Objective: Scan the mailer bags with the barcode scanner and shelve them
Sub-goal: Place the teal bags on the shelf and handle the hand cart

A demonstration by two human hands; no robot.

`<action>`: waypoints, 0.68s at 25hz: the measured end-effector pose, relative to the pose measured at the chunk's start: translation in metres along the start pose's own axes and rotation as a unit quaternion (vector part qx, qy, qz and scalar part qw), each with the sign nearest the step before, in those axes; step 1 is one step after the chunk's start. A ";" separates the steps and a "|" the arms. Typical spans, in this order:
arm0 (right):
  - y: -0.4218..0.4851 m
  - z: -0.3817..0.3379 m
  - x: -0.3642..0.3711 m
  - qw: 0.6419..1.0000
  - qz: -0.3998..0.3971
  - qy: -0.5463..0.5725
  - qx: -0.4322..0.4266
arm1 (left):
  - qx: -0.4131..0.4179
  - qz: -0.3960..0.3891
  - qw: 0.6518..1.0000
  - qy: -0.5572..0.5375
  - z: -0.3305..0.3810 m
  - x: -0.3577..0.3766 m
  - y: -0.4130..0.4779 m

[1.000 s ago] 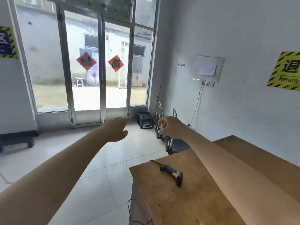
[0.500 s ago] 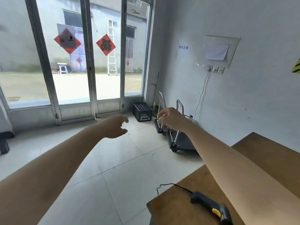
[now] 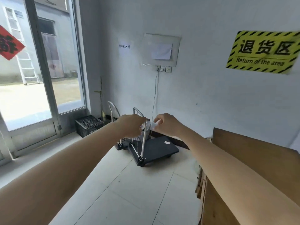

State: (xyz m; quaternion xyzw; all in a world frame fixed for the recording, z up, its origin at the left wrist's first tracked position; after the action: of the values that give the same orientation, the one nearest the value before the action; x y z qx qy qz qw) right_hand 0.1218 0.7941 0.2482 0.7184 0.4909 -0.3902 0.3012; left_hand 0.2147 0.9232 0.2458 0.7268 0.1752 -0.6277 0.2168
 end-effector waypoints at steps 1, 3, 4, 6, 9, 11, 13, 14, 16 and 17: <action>0.020 0.016 -0.007 1.000 0.008 -0.008 0.020 | 0.011 -0.004 1.000 -0.004 -0.008 0.005 0.033; 0.056 0.052 -0.026 0.997 0.026 -0.010 0.067 | 0.035 -0.004 0.999 -0.017 -0.023 0.003 0.100; 0.065 0.071 -0.037 0.994 0.037 -0.005 0.103 | 0.052 -0.013 0.998 -0.031 -0.026 0.002 0.131; 0.068 0.105 -0.059 0.983 0.060 -0.010 0.175 | 0.094 -0.031 0.993 -0.059 -0.019 -0.003 0.187; 0.042 0.144 -0.091 0.960 0.088 -0.042 0.264 | 0.170 -0.043 0.982 -0.071 0.026 -0.005 0.252; 0.006 0.165 -0.110 0.929 0.128 -0.063 0.341 | 0.267 -0.036 0.959 -0.081 0.085 -0.009 0.296; -0.041 0.183 -0.120 0.882 0.173 -0.079 0.431 | 0.382 -0.023 0.919 -0.090 0.159 -0.021 0.322; -0.066 0.188 -0.119 0.852 0.192 -0.087 0.480 | 0.441 -0.020 0.892 -0.093 0.196 -0.027 0.323; -0.117 0.183 -0.114 0.784 0.222 -0.104 0.570 | 0.538 -0.021 0.837 -0.097 0.263 -0.035 0.310; -0.136 0.177 -0.111 0.755 0.231 -0.104 0.605 | 0.569 -0.024 0.817 -0.096 0.286 -0.034 0.301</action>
State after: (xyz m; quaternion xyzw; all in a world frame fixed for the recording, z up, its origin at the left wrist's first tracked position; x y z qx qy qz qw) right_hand -0.0768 0.6439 0.2453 0.7976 -0.0627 -0.5962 -0.0658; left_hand 0.1291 0.5163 0.2746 0.6520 -0.2174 -0.6875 -0.2345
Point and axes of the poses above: each hand's wrist, its own y-axis towards the middle knuckle, its own x-axis out of the palm, z = x × y, the point moved 2 cm from there along y, towards the middle knuckle, and after that the axes turned 4 degrees about -z, right-handed, at the moved point
